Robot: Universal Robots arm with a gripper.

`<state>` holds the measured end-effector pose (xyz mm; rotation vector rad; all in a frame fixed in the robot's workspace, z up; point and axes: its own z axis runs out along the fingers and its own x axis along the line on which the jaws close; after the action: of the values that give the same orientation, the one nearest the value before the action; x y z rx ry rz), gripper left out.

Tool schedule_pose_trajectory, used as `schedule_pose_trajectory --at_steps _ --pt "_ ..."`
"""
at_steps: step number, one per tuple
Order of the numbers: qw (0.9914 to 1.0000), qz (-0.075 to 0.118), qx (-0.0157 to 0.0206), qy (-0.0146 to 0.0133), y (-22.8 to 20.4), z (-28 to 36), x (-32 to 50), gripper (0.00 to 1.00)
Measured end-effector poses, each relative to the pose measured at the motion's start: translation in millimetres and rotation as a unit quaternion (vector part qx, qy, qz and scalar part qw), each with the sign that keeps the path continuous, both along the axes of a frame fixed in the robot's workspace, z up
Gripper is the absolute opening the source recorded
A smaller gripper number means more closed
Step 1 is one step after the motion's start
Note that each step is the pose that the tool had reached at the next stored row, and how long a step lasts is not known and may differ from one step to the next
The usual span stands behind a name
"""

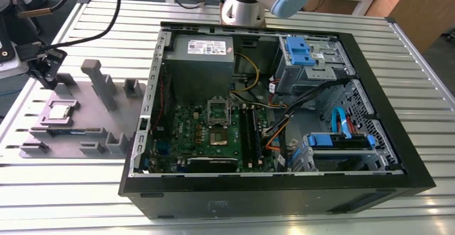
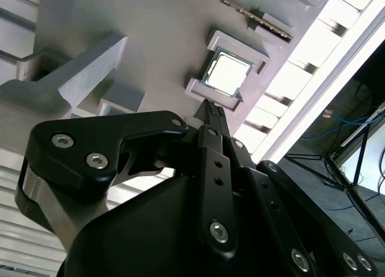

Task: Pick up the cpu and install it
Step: 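Reach for the cpu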

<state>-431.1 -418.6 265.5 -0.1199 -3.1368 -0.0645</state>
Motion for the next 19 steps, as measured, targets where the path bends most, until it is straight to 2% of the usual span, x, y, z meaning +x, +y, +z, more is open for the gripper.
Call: schedule_pose_trajectory --at_steps 11,15,19 --pt "1.00000 0.000 0.0000 -0.0002 -0.2 -1.0 0.0 0.11" --pt "1.00000 0.000 0.0000 -0.0003 -3.1 -3.0 -0.5 0.11" --pt "1.00000 0.000 0.0002 -0.0004 -8.5 -6.7 -0.9 0.11"
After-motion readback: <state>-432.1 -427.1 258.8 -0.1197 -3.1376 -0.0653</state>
